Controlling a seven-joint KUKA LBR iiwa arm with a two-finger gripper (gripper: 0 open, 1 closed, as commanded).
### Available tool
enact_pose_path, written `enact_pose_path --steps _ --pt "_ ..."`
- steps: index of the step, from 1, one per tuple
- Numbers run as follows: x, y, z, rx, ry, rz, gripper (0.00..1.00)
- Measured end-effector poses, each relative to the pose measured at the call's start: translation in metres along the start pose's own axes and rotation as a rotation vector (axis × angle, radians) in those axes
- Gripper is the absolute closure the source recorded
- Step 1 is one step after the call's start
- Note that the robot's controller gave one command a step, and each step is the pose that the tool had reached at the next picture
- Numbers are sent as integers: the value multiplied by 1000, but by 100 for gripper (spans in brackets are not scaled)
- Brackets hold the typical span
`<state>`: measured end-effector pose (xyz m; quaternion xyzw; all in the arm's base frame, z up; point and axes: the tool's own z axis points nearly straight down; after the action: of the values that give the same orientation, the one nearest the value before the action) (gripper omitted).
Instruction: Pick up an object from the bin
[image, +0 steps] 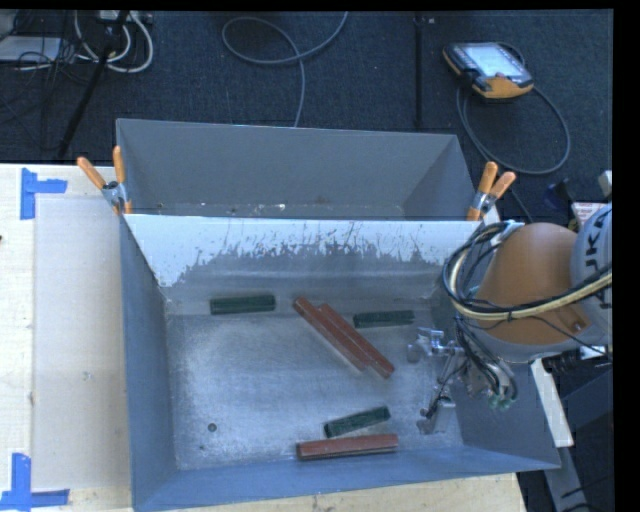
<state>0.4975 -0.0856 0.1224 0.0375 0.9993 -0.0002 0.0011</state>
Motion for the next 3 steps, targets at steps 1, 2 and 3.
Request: enact_pose_path --steps 1,2,3 --pt "-9 26 35 -2 3 -56 0" --pt "-16 55 50 0 3 -97 0" --pt "16 78 49 -1 -8 -9 100"
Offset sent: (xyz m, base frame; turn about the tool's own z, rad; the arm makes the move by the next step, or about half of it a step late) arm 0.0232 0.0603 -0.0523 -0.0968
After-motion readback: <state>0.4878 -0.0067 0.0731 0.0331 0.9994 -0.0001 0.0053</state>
